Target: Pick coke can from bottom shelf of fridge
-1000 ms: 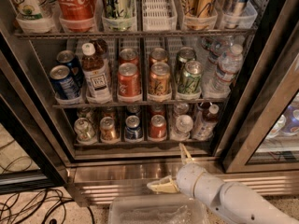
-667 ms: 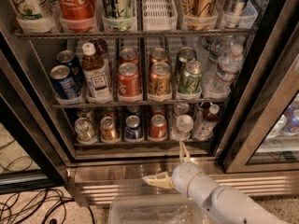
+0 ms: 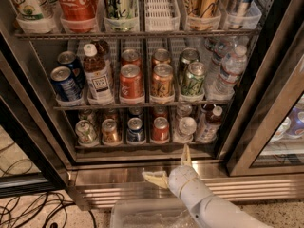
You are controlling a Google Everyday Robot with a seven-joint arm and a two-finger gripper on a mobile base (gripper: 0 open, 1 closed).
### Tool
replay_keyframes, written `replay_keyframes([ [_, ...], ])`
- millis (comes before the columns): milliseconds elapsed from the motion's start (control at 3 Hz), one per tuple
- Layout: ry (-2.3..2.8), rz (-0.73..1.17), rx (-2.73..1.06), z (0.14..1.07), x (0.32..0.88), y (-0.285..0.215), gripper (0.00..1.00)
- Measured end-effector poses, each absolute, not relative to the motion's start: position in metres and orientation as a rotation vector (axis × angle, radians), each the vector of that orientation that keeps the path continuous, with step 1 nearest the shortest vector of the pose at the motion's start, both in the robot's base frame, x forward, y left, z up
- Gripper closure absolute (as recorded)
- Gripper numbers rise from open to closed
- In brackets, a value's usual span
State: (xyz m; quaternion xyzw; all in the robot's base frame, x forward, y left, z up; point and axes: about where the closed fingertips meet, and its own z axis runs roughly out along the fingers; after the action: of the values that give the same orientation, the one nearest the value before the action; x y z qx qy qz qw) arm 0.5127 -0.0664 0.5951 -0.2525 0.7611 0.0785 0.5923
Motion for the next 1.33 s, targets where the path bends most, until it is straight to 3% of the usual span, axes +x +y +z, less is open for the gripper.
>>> replay_keyframes([
  [1000, 1.725, 0.134, -0.516, 0.598, 0.523, -0.068, 0.0],
  [1333, 1.626, 0.12, -0.485, 0.604, 0.539, -0.064, 0.18],
])
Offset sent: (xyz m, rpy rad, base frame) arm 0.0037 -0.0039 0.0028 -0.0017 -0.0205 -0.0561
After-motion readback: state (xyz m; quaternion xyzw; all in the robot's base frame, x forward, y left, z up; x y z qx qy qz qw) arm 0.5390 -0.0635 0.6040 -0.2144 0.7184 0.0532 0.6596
